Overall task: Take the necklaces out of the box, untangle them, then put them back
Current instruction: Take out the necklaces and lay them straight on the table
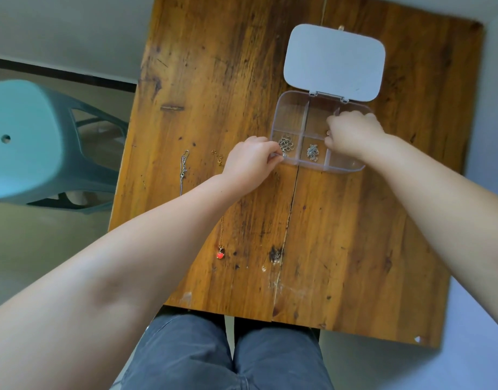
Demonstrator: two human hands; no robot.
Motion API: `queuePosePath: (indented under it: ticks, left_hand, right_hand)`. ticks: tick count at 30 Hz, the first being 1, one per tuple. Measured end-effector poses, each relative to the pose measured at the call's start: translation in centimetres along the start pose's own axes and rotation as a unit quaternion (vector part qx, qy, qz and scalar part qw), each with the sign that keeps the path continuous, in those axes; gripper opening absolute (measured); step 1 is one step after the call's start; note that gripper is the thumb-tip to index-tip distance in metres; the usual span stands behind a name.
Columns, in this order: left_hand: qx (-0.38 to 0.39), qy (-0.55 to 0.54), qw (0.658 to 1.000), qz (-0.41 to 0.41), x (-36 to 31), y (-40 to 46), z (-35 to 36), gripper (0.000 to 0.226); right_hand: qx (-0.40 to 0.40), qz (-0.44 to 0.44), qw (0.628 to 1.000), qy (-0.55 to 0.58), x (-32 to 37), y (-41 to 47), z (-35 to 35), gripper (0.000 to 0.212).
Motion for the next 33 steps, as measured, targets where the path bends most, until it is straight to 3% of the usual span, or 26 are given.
queuePosePath:
  ticks: [8, 11, 13, 15, 18, 19, 20, 22, 25, 27, 29, 31, 33]
  left_hand:
    - [0.003, 0.001, 1.0, -0.019, -0.2, -0.2, 0.0, 0.02]
    - [0.008, 0.002, 1.0, -0.02, -0.4, -0.2, -0.2, 0.02]
    - [0.011, 0.007, 1.0, -0.019, -0.5, -0.2, -0.2, 0.02]
    - [0.011, 0.025, 0.999, -0.02, -0.6, -0.2, -0.3, 0.021]
    - [-0.027, 0.075, 0.996, -0.028, -1.2, -0.3, -0.5, 0.028]
    - [-0.043, 0.079, 0.996, -0.031, -1.6, -0.2, -0.6, 0.032]
    - [-0.051, 0.074, 0.995, -0.034, -1.9, -0.2, -0.7, 0.035]
    - [-0.049, 0.06, 0.996, -0.039, -2.4, -0.1, -0.9, 0.035]
    - [-0.028, 0.064, 0.997, -0.034, -2.1, 0.1, -0.9, 0.029]
    - [-0.022, 0.071, 0.997, -0.009, -1.8, -0.1, -0.8, 0.024]
    - [-0.023, 0.073, 0.997, 0.014, -1.7, -0.4, -0.7, 0.02]
    - [-0.028, 0.067, 0.997, 0.024, -1.5, -0.5, -0.7, 0.017]
    - [-0.034, 0.059, 0.997, 0.028, -1.5, -0.4, -0.8, 0.016]
  right_hand:
    - [-0.122, -0.066, 0.988, 0.063, -1.0, -1.3, -0.7, 0.012]
    - [-0.15, -0.04, 0.972, 0.176, -1.4, -1.9, -1.2, 0.013]
    - [-0.171, -0.005, 0.942, 0.289, -1.9, -2.3, -1.4, 0.014]
    - [-0.192, 0.035, 0.869, 0.454, -2.3, -2.9, -1.5, 0.012]
    - [-0.186, 0.049, 0.677, 0.71, -1.2, -3.7, -1.3, 0.011]
    - [-0.18, 0.05, 0.634, 0.751, -0.6, -3.8, -1.1, 0.013]
    - [-0.178, 0.057, 0.618, 0.764, -0.2, -3.8, -0.9, 0.014]
    - [-0.194, 0.089, 0.654, 0.726, 0.3, -3.6, -0.6, 0.014]
    - [-0.223, 0.125, 0.78, 0.571, 0.0, -3.2, -0.5, 0.012]
    - [-0.218, 0.093, 0.874, 0.425, -0.1, -2.8, -0.6, 0.018]
    - [-0.162, 0.028, 0.95, 0.266, 0.6, -2.2, -0.5, 0.027]
    - [-0.09, -0.023, 0.986, 0.139, 1.3, -1.8, 0.2, 0.038]
    - [-0.082, -0.046, 0.993, 0.074, 1.7, -1.6, 0.5, 0.043]
Point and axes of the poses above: each hand's wrist, its own y-axis towards the middle knuckle, its own z-axis out of the palm, x = y × z, the point moved 4 cm from there along y, towards the middle knuckle, and after that the axes turned 13 degrees about -z, right-handed, at the moved point
